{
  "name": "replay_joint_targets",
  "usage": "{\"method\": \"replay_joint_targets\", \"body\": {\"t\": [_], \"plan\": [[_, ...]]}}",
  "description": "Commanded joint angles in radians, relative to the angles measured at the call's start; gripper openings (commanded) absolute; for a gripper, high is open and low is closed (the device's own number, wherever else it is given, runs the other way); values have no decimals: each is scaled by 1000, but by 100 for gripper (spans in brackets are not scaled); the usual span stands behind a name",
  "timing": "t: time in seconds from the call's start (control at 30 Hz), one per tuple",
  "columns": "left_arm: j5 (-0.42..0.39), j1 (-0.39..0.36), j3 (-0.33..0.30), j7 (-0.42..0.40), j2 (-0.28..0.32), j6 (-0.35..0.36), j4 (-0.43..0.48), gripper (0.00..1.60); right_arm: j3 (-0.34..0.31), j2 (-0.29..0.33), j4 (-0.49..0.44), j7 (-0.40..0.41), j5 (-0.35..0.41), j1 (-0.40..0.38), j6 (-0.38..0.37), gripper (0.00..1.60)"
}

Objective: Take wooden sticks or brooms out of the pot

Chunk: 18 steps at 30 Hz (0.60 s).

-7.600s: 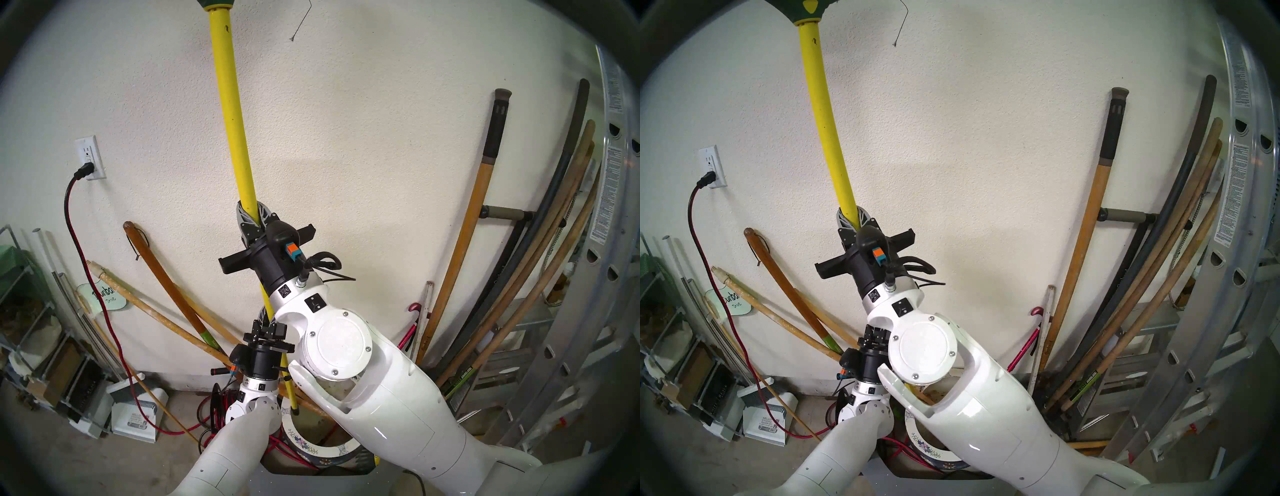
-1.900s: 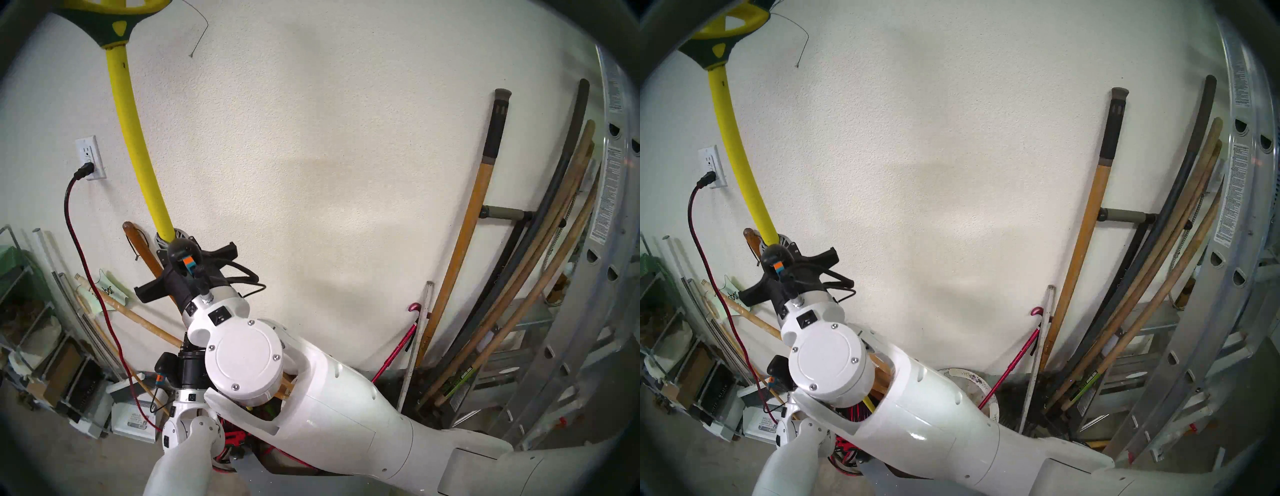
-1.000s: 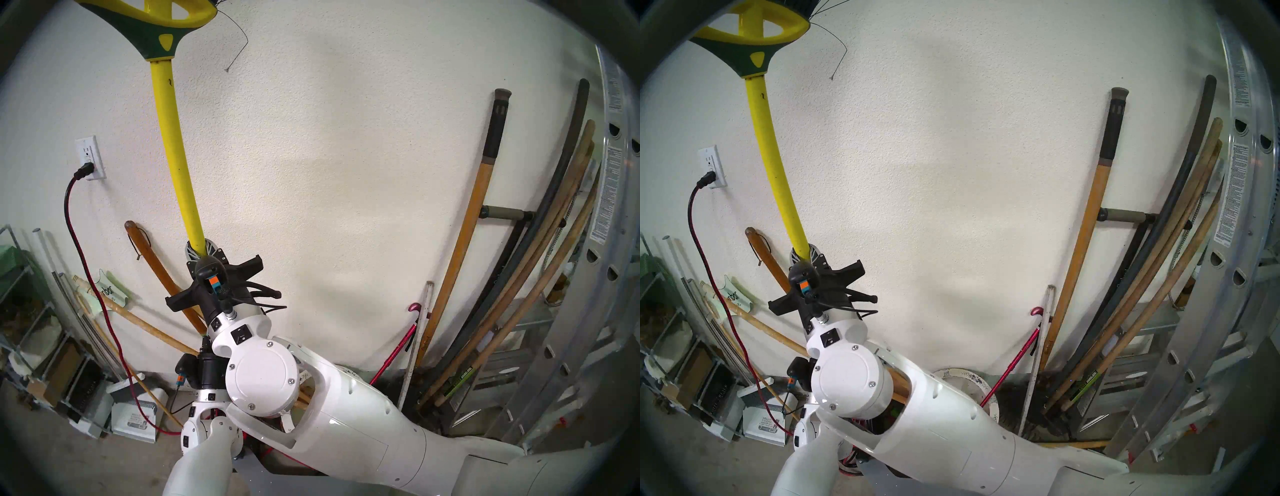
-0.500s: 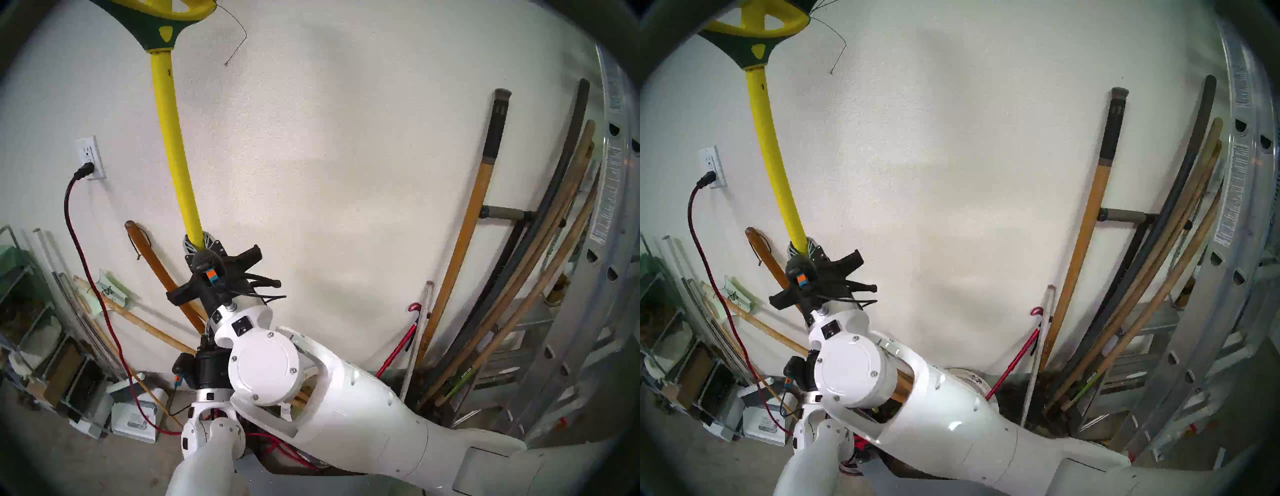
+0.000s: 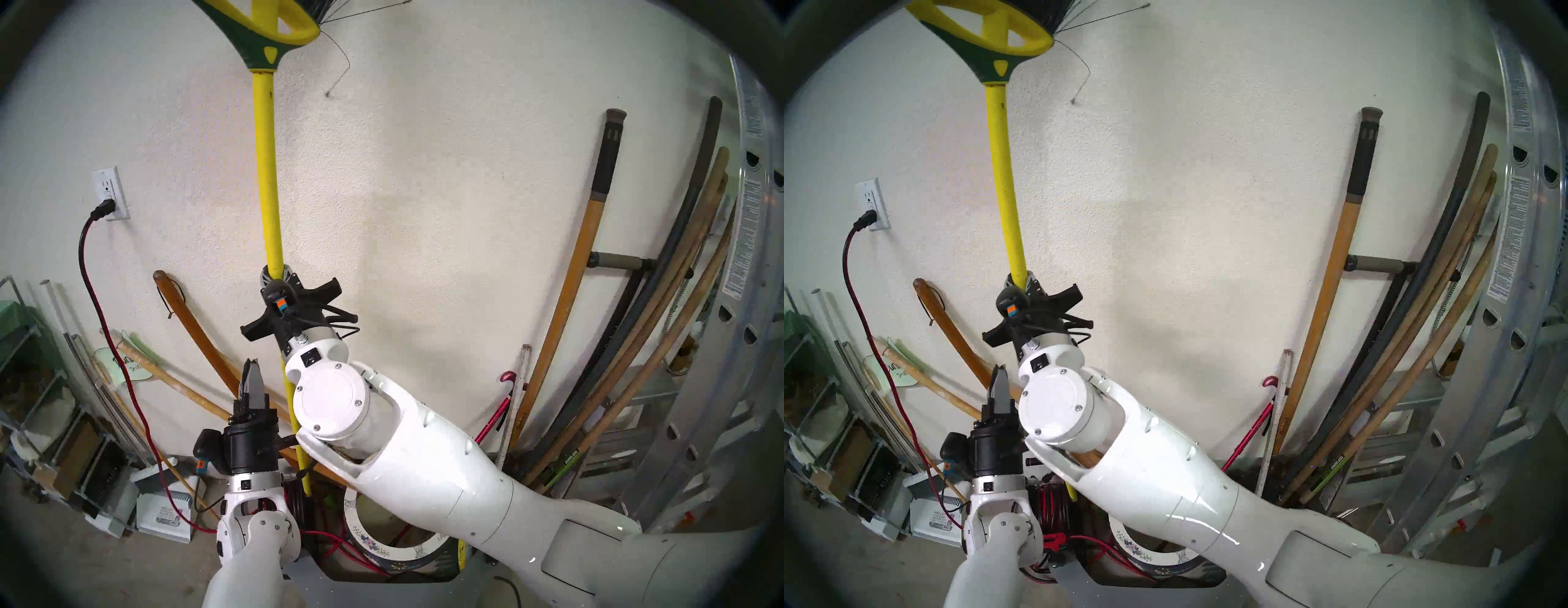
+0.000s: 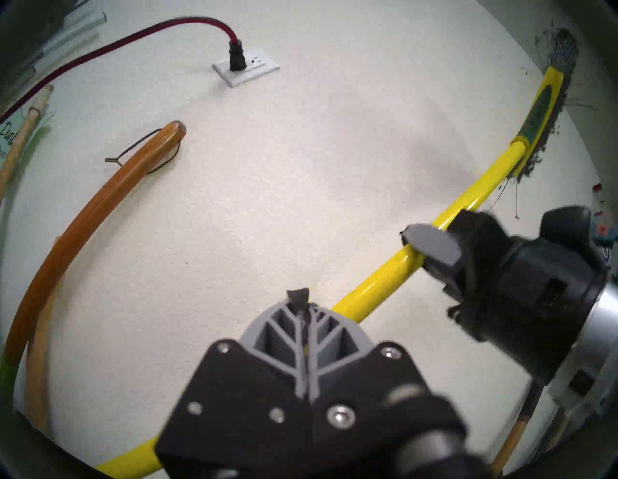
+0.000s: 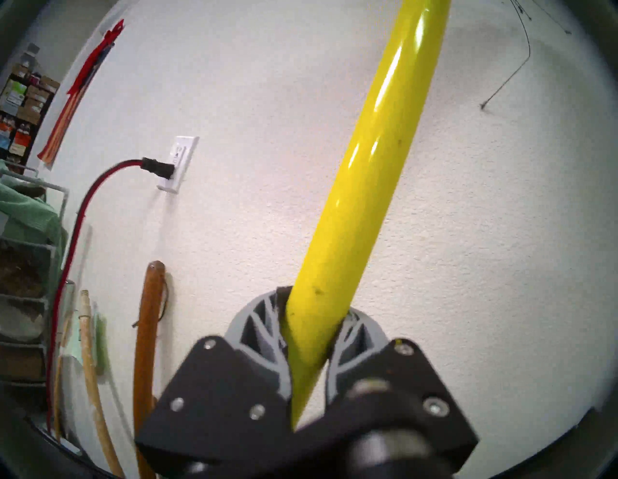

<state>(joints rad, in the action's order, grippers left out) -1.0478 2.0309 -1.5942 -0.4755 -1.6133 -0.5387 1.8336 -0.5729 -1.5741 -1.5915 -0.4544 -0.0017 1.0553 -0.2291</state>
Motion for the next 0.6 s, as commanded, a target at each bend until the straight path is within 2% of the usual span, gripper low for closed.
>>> {"method": "replay_joint_targets", "body": {"t": [0.0, 0.33, 0.37, 0.57], "plan": [[0, 49, -2, 46, -1, 28, 51, 0, 16, -27, 97, -6, 0, 7, 24, 0], [-28, 45, -26, 54, 6, 32, 51, 0, 14, -68, 188, -29, -5, -1, 86, 0], [-34, 46, -29, 51, 6, 33, 53, 0, 14, -82, 218, -39, -11, -9, 102, 0], [-49, 46, -50, 51, 7, 30, 58, 0, 30, -84, 260, -64, -51, -26, 140, 0]]}}
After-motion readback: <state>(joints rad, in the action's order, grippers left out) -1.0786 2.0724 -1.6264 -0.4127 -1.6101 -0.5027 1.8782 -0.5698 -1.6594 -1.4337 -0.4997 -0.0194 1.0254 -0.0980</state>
